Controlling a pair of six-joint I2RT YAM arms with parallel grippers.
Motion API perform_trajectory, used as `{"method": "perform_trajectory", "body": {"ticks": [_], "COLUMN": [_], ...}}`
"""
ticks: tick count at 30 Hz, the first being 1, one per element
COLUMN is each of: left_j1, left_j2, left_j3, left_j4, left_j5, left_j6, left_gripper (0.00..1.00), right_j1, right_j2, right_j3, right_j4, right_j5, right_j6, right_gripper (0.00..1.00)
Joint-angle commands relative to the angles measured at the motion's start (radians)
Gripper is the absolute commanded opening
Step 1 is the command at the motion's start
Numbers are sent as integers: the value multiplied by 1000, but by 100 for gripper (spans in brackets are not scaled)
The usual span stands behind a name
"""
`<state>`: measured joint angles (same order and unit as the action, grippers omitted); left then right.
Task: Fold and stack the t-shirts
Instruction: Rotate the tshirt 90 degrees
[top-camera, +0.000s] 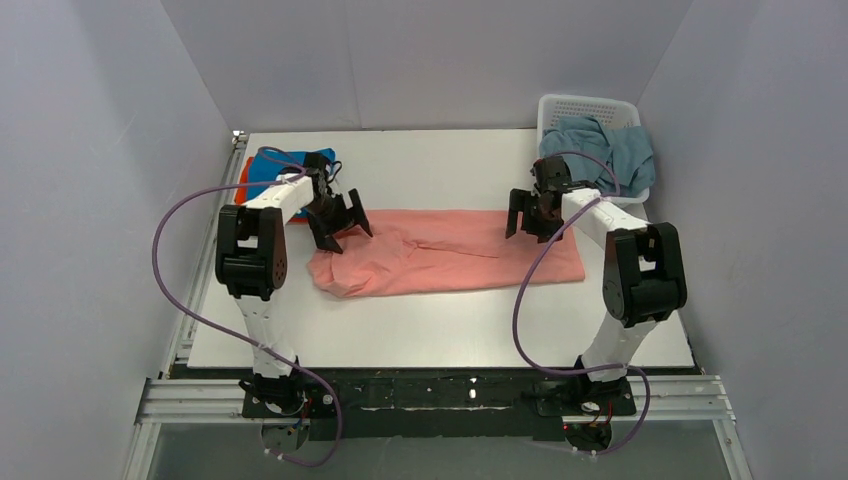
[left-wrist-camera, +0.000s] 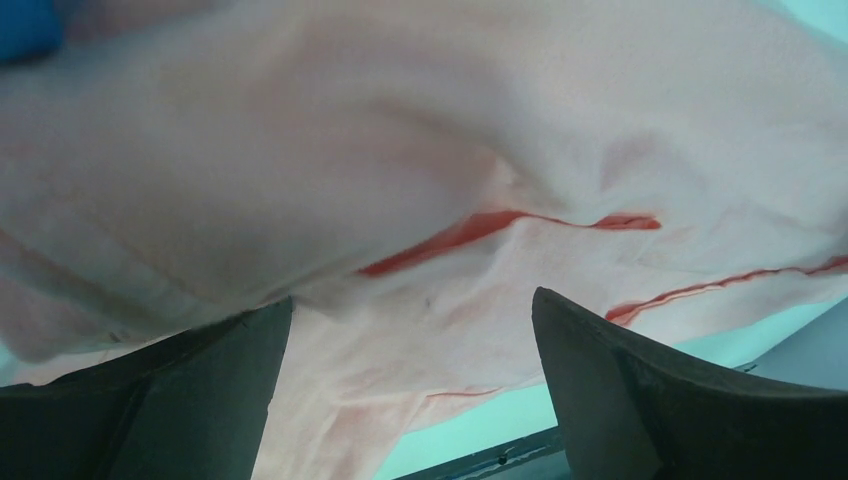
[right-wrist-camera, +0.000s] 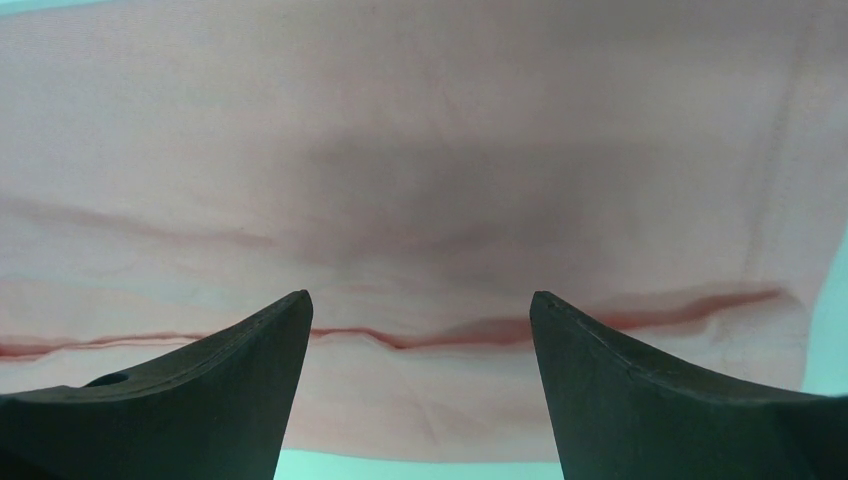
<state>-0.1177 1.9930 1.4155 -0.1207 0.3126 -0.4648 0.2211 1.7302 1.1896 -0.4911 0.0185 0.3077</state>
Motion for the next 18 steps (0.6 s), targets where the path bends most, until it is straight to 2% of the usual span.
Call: {"method": "perform_trajectory", "body": {"ticks": [1,7,12,15,18], "left_j1": [-19,-57,-107,-134,-164], "left_j2": [112,312,482,611,735], "left_j3": [85,330,615,823,1016], "left_j4": [-60,-142,-251,-302,-304], "left_j5": [43,31,-27,-31,-14], "left_j6": [-30,-74,-114,-171,-241], "left_gripper": [91,91,93,95,97], "right_j1": [3,7,50,132,286], "right_j2": [68,35,-119,-221,-313], "right_j3": [55,-41,-253,-379,-467], "right_j4": [9,-16,-4,-26,-41], "right_j5": [-103,-185,-295,-378,-463], "right_j6": [19,60,152,230,314], "right_gripper": [88,88,88,89,89]}}
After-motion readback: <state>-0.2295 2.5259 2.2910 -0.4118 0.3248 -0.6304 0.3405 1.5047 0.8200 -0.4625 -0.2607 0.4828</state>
